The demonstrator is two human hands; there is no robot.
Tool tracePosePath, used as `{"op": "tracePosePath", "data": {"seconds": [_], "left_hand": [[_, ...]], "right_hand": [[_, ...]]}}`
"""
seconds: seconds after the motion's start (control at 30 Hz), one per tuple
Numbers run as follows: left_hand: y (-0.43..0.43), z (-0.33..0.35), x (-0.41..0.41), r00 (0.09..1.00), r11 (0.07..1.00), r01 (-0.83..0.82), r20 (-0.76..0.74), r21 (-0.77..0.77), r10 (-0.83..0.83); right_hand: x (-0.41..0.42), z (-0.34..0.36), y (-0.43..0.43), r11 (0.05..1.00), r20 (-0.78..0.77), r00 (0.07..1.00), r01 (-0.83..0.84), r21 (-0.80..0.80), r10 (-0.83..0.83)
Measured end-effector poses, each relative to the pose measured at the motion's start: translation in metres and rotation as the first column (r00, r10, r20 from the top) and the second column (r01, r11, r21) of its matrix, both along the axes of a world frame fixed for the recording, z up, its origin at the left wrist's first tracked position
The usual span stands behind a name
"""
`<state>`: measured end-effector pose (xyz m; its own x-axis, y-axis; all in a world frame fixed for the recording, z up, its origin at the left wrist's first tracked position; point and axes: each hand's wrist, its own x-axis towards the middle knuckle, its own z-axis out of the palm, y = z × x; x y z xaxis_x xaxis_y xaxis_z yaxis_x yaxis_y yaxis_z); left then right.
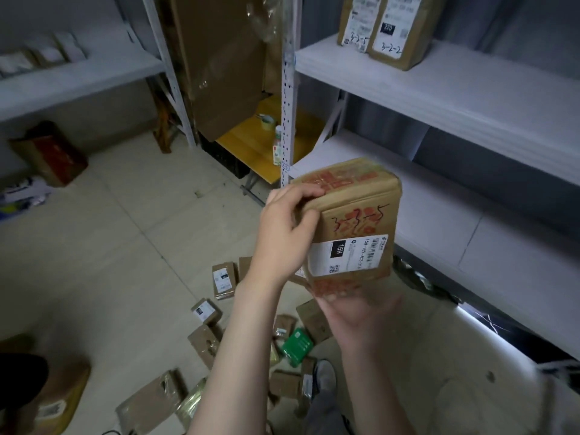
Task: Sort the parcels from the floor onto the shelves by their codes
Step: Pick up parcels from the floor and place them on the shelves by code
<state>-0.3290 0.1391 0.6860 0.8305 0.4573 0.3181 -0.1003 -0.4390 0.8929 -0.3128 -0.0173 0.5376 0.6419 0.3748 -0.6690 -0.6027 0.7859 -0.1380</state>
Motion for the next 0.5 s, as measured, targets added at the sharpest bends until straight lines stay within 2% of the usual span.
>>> {"op": "tracePosePath", "data": {"seconds": [0.03, 0.07, 0.13, 0.17, 0.37, 0.43, 0.5], "left_hand": [[-0.004, 0.008, 0.0, 1.0, 1.0, 0.0, 0.023, -0.011, 0.0], [-0.008, 0.015, 0.0, 0.999, 1.0, 0.003, 0.046, -0.022, -0.002], [-0.018, 0.026, 0.0, 0.997, 1.0, 0.012, 0.074, -0.021, -0.011], [-0.022, 0.031, 0.0, 0.997, 1.0, 0.015, 0.082, -0.009, -0.015], [-0.043, 0.057, 0.001, 0.987, 0.999, -0.04, 0.157, 0.029, 0.035], [-0.045, 0.061, -0.001, 0.994, 0.999, -0.039, 0.099, -0.006, 0.039], [-0.042, 0.064, -0.005, 1.0, 0.995, 0.003, 0.009, -0.102, -0.002]], "right_hand": [[0.001, 0.018, 0.005, 0.94, 0.202, 0.979, 0.03, -0.34, 0.041], [0.004, 0.032, 0.004, 0.929, 0.25, 0.964, 0.008, -0.371, 0.091], [0.005, 0.044, -0.001, 0.999, 0.222, 0.974, 0.043, -0.015, -0.038], [0.005, 0.043, -0.003, 0.997, 0.233, 0.969, 0.08, 0.019, -0.082], [0.007, 0.061, -0.022, 0.998, 0.378, 0.926, 0.0, 0.063, -0.024], [0.007, 0.065, -0.025, 0.999, 0.39, 0.921, -0.011, 0.048, -0.008], [0.007, 0.07, -0.027, 1.0, 0.394, 0.919, -0.012, 0.015, 0.005]]}}
